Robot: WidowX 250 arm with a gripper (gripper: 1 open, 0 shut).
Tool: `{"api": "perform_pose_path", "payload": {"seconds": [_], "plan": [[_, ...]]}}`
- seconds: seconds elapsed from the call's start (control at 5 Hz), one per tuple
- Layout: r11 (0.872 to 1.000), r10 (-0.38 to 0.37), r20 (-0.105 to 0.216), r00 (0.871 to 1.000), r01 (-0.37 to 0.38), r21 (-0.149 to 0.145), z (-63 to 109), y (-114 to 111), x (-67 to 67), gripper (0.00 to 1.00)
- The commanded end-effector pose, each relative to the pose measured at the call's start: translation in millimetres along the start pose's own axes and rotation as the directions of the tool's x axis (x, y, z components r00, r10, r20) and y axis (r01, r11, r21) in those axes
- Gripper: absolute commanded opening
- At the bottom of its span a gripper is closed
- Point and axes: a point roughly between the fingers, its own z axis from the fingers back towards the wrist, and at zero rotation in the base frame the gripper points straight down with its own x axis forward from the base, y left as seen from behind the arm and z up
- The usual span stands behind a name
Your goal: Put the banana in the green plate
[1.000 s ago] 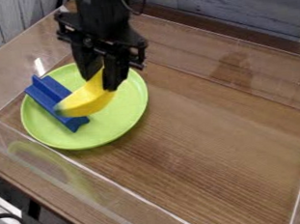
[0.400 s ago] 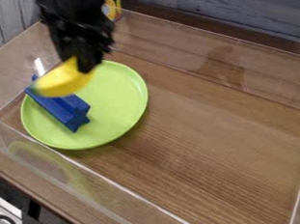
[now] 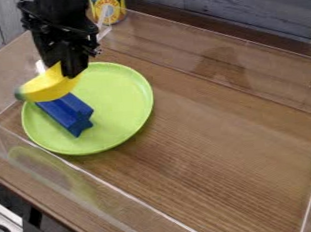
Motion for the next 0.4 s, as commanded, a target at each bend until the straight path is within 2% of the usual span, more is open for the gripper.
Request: {"api": "perform_pose_path", "payload": {"seconds": [0.0,0.2], "plan": [[0.999,-0.046,0.035,0.998,0.045,0.028,4.1,5.1,7.5,0.00],[0.995,-0.100,0.030,0.995,0.099,0.033,-3.3,2.8,9.0,0.00]]}}
